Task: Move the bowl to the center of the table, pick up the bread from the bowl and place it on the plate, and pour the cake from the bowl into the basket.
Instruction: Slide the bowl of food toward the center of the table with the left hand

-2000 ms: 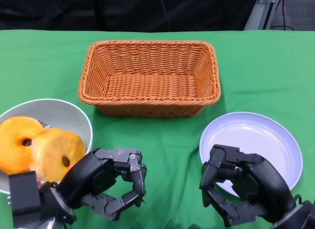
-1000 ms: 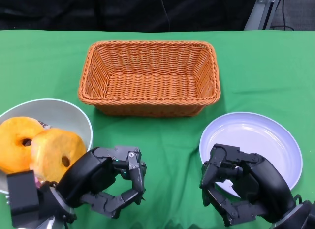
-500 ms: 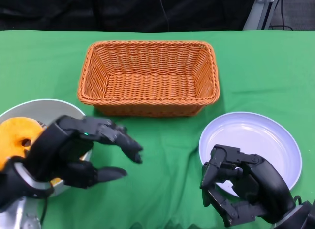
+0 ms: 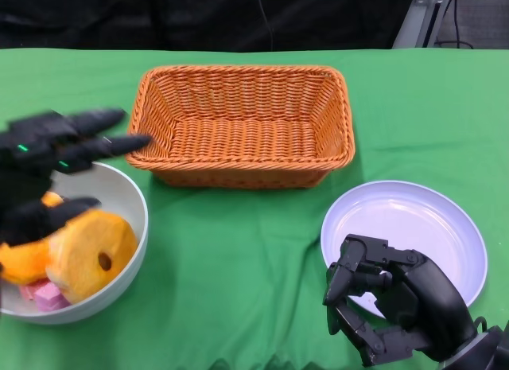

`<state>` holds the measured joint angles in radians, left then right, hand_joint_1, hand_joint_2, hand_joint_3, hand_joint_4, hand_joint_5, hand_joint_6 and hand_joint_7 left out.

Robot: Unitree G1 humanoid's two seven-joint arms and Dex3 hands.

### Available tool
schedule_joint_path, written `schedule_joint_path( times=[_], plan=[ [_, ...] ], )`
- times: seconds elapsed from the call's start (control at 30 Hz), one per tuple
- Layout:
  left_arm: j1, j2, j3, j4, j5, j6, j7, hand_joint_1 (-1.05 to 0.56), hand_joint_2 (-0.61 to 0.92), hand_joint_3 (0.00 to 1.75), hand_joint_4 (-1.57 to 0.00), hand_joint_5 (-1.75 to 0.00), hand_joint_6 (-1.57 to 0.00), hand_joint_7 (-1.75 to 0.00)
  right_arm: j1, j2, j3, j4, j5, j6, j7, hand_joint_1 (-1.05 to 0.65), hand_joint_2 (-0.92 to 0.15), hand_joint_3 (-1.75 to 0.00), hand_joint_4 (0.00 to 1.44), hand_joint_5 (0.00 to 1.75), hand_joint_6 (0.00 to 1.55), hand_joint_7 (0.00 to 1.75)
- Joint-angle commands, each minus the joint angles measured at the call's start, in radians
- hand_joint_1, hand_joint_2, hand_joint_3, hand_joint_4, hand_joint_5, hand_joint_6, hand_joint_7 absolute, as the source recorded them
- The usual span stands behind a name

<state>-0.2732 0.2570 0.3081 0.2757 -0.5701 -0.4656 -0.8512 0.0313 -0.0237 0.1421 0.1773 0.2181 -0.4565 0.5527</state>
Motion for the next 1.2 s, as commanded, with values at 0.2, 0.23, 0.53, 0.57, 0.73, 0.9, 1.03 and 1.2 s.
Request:
schedule_joint_path(
  times=[0.2, 0.23, 0.53, 0.57, 0.73, 0.9, 1.03, 1.2],
  plan=[
    [-0.105, 0.063, 0.11, 0.24, 0.076, -0.113, 0.117, -0.66, 0.92, 0.2, -0.61, -0.01, -0.6, 0.0, -0.007, -0.003, -0.006, 0.003, 0.006, 0.001, -0.003, -0.08, -0.45, -1.2, 0.76, 1.69, 0.7, 1.37],
    [-0.117, 0.072, 0.114, 0.279, 0.099, -0.133, 0.137, -0.66, 0.92, 0.23, -0.62, -0.01, -0.6, 0.0, -0.007, -0.003, -0.006, 0.004, 0.006, 0.0, -0.003, -0.08, -0.45, -1.21, 0.76, 1.68, 0.7, 1.37],
    [-0.214, 0.139, 0.11, 0.615, 0.269, -0.296, 0.294, -0.7, 0.92, 0.32, -0.73, -0.04, -0.67, -0.03, -0.01, 0.001, -0.01, 0.018, 0.009, -0.014, 0.004, -0.09, -0.45, -1.2, 0.76, 1.68, 0.69, 1.37],
    [-0.219, 0.152, 0.104, 0.647, 0.3, -0.326, 0.32, -0.71, 0.92, 0.33, -0.73, -0.03, -0.67, -0.03, -0.01, 0.002, -0.01, 0.019, 0.009, -0.017, 0.005, -0.09, -0.45, -1.2, 0.76, 1.68, 0.69, 1.37],
    [-0.249, 0.212, 0.07, 0.799, 0.431, -0.404, 0.471, -0.7, 0.92, 0.38, -0.7, 0.0, -0.66, -0.01, -0.006, 0.001, -0.009, 0.01, 0.013, -0.002, 0.004, -0.09, -0.46, -1.19, 0.76, 1.68, 0.69, 1.37],
    [-0.274, 0.22, 0.063, 0.895, 0.449, -0.365, 0.555, -0.7, 0.92, 0.34, -0.71, -0.01, -0.66, 0.0, -0.006, 0.001, -0.011, 0.016, 0.011, -0.007, 0.003, -0.09, -0.46, -1.19, 0.76, 1.68, 0.7, 1.37],
    [-0.281, 0.221, 0.04, 0.948, 0.48, -0.332, 0.625, -0.68, 0.92, 0.32, -0.73, -0.01, -0.65, 0.0, -0.004, 0.002, -0.01, 0.011, 0.019, 0.004, 0.007, -0.07, -0.46, -1.2, 0.76, 1.68, 0.69, 1.37],
    [-0.272, 0.204, 0.018, 0.968, 0.502, -0.308, 0.676, -0.68, 0.92, 0.32, -0.74, -0.01, -0.67, -0.01, -0.007, -0.001, -0.01, 0.015, 0.01, -0.005, 0.005, -0.08, -0.46, -1.2, 0.75, 1.68, 0.69, 1.37]
  ],
)
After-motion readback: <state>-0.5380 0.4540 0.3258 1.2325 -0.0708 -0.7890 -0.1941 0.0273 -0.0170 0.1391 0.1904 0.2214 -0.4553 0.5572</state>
